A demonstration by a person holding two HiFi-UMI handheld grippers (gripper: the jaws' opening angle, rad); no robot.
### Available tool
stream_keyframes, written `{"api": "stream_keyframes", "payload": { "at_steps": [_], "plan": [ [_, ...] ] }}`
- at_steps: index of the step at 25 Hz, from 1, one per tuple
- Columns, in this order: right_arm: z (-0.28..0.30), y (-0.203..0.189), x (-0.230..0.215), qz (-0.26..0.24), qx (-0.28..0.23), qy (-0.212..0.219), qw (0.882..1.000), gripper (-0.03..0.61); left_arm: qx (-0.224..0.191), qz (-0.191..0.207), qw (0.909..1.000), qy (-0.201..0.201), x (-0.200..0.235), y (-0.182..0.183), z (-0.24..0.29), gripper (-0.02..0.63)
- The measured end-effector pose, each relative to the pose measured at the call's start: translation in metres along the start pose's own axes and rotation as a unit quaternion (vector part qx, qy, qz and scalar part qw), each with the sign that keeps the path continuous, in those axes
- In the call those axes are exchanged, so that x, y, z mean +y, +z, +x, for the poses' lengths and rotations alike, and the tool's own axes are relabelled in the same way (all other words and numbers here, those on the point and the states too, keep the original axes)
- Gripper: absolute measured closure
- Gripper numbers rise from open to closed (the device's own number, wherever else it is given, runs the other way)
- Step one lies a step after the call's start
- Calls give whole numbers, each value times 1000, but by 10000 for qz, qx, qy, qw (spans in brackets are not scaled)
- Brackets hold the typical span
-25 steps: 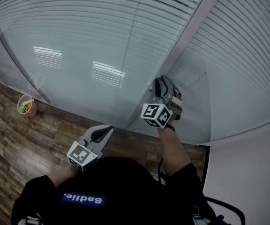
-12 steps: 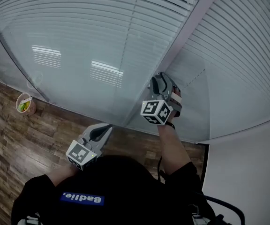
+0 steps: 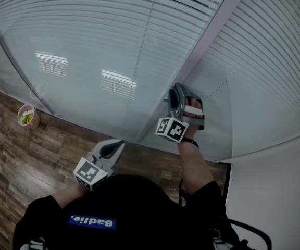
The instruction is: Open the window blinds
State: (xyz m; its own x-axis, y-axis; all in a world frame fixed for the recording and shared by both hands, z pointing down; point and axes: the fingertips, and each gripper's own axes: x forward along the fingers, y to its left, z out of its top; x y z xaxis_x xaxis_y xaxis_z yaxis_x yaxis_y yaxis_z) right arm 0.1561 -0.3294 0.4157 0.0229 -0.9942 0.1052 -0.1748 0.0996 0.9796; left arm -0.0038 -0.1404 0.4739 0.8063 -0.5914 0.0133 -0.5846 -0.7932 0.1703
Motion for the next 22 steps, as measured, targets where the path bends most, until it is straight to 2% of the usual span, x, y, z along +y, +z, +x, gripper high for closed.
{"api": "stream_keyframes", "payload": {
  "at_steps": [4,9,12,17,22],
  "plan": [
    [1,-1,-2,-59,-13,-69,10000,444,-8,-38,10000,-1,-2,-1,1,614],
    [1,0,-4,205,-59,-113,9997,451,16,-77,10000,14,0,-3,1,614],
    [1,-1,-5,538,-78,-119,9985,451,21,-67,10000,22,1,-4,1,614],
    [2,-3,-5,1385,-129,-83,9902,451,25,-62,10000,34,2,-6,1,614],
    [5,-6,-5,1867,-130,-86,9823,451,-3,-36,10000,59,3,-4,2,614]
  ]
}}
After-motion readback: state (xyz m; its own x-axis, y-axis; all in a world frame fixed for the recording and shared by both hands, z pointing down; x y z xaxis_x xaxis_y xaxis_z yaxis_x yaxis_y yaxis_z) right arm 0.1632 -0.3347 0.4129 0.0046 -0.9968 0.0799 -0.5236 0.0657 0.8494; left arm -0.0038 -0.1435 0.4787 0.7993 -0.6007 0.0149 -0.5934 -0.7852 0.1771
